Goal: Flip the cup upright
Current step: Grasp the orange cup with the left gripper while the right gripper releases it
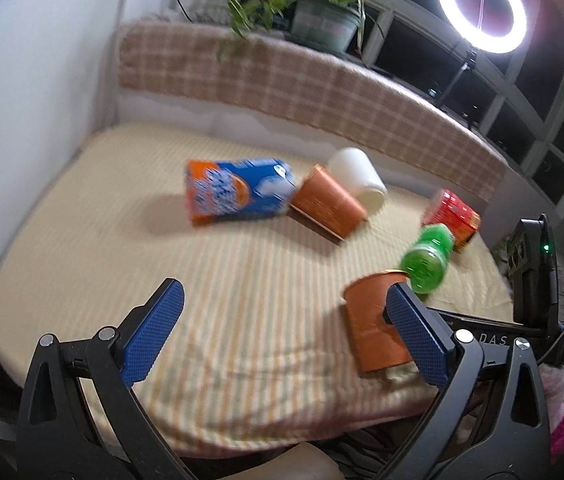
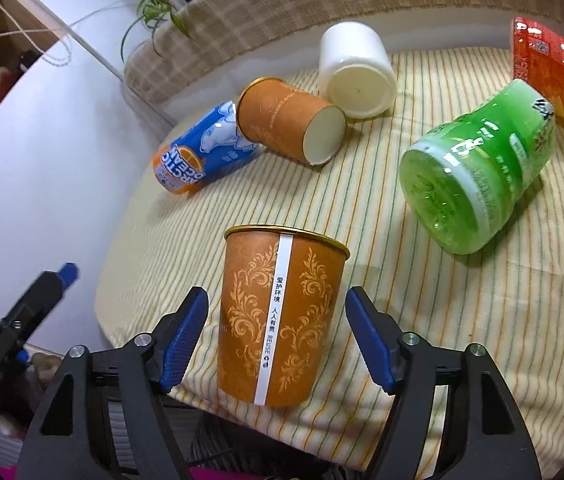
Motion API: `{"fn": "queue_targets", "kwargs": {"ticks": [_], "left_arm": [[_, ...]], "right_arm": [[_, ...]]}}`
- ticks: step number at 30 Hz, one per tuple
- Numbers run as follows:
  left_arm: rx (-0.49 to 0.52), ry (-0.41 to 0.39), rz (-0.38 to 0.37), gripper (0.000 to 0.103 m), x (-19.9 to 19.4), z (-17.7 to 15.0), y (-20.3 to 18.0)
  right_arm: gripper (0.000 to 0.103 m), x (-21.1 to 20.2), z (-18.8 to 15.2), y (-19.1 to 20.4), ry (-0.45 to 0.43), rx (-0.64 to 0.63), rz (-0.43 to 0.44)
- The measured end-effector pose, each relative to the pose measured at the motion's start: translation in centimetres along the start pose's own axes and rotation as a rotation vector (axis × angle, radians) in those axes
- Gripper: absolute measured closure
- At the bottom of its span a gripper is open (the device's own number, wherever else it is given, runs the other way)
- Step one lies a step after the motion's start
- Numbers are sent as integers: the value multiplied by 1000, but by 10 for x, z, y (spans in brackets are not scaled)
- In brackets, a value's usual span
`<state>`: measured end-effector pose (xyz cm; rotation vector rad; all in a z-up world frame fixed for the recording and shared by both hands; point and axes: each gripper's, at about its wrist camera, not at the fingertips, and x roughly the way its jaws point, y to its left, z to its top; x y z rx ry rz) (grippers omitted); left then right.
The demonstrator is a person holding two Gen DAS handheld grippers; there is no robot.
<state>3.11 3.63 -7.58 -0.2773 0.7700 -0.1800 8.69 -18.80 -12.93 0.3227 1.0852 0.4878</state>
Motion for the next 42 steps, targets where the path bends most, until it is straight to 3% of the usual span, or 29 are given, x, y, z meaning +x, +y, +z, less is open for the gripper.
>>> {"fn": "queue_targets", "kwargs": {"ticks": [9,19,32,42], "left_arm": [[-91,244,-237,1,52,10,-15],[-133,409,-325,9,103,12,-32],[-149,489,-356,17,131,8,-44],[-125,483,-344,36,133,6,-46]], "right_arm": [[32,-43,-19,-34,-93,104,-13],[32,-77,-41,-62,-163,161,-99],[32,-84,-51,-79,-178,208,-116],[32,-85,-53,-82,-179,216,-123]]}}
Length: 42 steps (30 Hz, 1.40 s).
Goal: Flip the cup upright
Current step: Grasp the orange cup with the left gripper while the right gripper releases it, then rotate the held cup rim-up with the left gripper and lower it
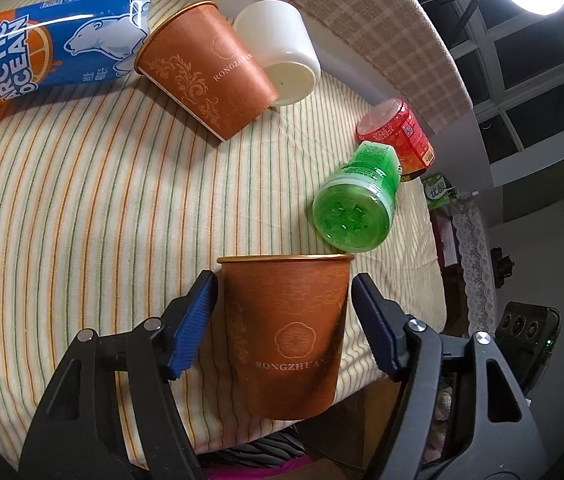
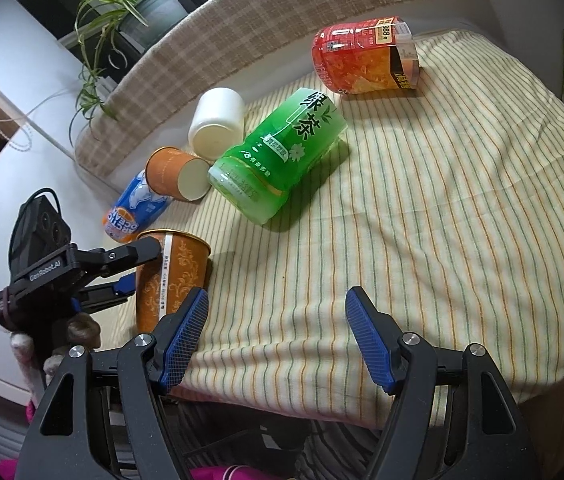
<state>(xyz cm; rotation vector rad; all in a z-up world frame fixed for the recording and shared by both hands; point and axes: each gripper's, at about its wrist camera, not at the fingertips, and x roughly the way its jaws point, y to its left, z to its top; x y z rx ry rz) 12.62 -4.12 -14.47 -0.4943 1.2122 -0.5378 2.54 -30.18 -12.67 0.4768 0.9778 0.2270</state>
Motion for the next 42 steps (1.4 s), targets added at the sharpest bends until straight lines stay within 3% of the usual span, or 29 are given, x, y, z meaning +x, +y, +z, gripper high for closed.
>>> {"fn": "queue_targets", "kwargs": {"ticks": [8,12,19,29,42], "left_arm": [[7,-4,4,37,2,1,-1],[-5,9,1,30,7,2,1],[3,7,-16,35,7,0,-2],[115,-123,88,36,-16,-8,-22],[289,-301,282,36,-26,-17,-48]], "right_arm": [[32,-1,-1,1,1,1,-5],[32,-2,-1,2,-3,-2,-8],[32,-4,-1,1,-10,-2,-21],[32,-2,-2,0,-7,1,-24],[32,1,-2,2,-1,2,-23]]}}
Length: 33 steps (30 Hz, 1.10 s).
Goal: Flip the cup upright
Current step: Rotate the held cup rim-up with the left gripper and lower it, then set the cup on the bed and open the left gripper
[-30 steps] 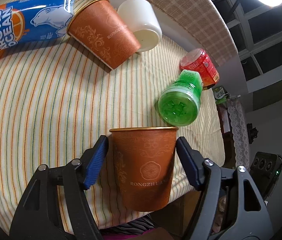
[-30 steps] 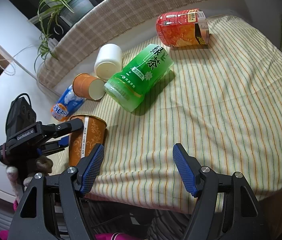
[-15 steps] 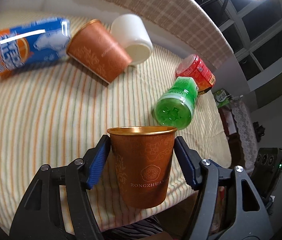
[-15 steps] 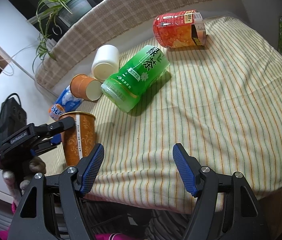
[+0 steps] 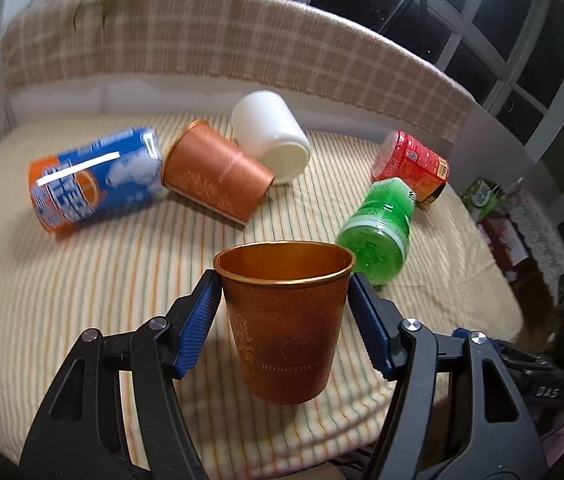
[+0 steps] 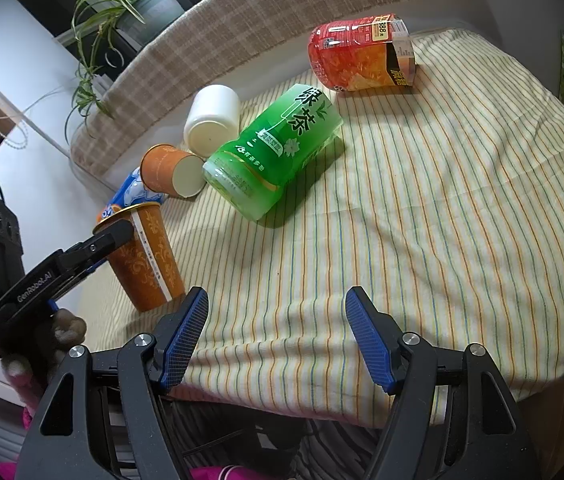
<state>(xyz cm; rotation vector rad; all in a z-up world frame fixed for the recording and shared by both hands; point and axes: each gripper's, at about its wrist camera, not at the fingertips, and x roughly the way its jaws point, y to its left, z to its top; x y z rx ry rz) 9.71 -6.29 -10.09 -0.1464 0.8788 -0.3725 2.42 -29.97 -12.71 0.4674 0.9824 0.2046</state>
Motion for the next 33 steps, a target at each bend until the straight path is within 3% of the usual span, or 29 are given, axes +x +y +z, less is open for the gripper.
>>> {"fn": "queue_targets", "kwargs": {"ticks": [7,25,33], "left_arm": [[56,-38,43,36,-2,-5,-8],[104,-15,7,36,-21,-27,-15],[101,-4,0,25,-28,-33,-10]], "right_arm": [[32,0,-1,0,1,1,3],[32,-1,-1,10,-13,-22,1],[32,-5,-3,18,-30,-51,-5]]}}
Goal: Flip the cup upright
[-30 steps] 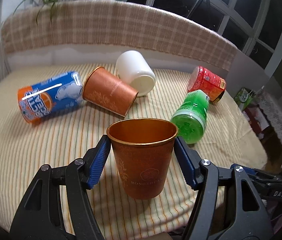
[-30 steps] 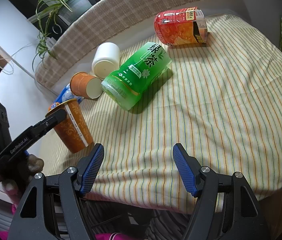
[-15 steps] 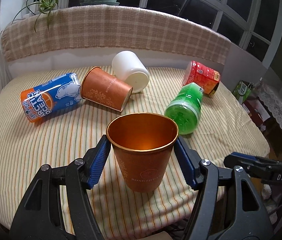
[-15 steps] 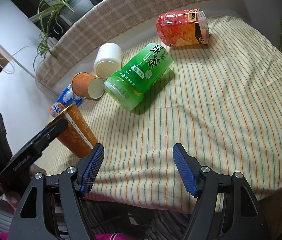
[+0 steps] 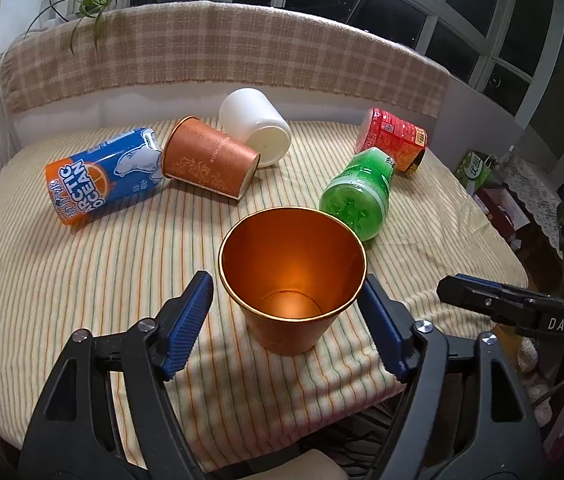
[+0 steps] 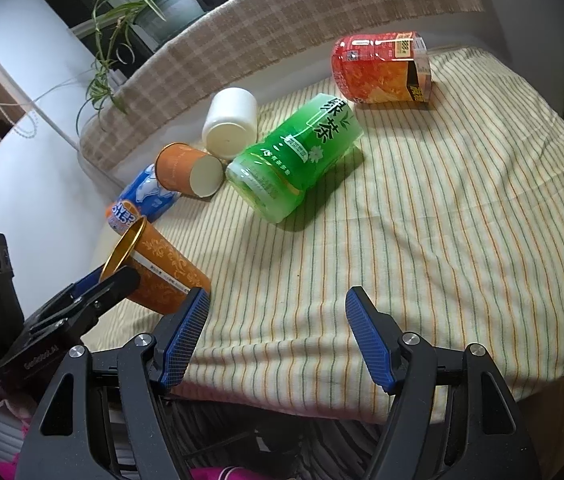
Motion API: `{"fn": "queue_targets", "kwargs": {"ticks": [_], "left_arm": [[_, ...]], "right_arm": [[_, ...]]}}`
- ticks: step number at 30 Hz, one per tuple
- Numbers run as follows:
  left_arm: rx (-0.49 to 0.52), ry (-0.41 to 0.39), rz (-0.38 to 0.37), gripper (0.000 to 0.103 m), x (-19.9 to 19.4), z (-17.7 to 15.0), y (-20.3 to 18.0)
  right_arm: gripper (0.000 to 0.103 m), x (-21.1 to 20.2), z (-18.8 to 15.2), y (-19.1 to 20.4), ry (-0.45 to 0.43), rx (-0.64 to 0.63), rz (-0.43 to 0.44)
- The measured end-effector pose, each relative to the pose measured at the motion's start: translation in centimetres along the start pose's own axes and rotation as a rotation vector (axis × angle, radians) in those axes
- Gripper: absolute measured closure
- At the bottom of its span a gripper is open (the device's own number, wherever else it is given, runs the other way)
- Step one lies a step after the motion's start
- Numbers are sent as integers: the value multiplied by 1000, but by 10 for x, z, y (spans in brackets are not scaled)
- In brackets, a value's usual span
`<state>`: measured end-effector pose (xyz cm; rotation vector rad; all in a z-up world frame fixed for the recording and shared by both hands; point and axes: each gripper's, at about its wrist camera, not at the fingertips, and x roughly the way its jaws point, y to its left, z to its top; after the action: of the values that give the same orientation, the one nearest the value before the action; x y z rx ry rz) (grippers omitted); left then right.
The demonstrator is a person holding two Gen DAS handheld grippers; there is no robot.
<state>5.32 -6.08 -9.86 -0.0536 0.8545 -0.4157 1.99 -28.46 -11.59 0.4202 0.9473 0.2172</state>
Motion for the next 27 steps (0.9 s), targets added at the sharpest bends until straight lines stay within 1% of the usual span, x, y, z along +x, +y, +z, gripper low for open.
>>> {"fn": "queue_targets", "kwargs": {"ticks": [3,5,8,17,23,27], "left_arm": [[8,-2,0,20,-4,-2,0],[14,1,0,19,-5,-4,-1],[19,1,2,11,-7,-7,1],[22,-12,22,11,-20,-15,7],[43,-69,56,11,-42,-20,8],[52,-121,91,11,-55,-22,7]], "right_arm": [[32,-1,0,4,-10,-18,-6],[32,-2,0,6,-16,-29,-12],[32,-4,1,11,-28,-50,-22],[32,-11,-1,27,-84,-143,-70],[32,-19,-4,43,-147,-231,-132],[31,-23,-6,52,-177,-261,-149]]}}
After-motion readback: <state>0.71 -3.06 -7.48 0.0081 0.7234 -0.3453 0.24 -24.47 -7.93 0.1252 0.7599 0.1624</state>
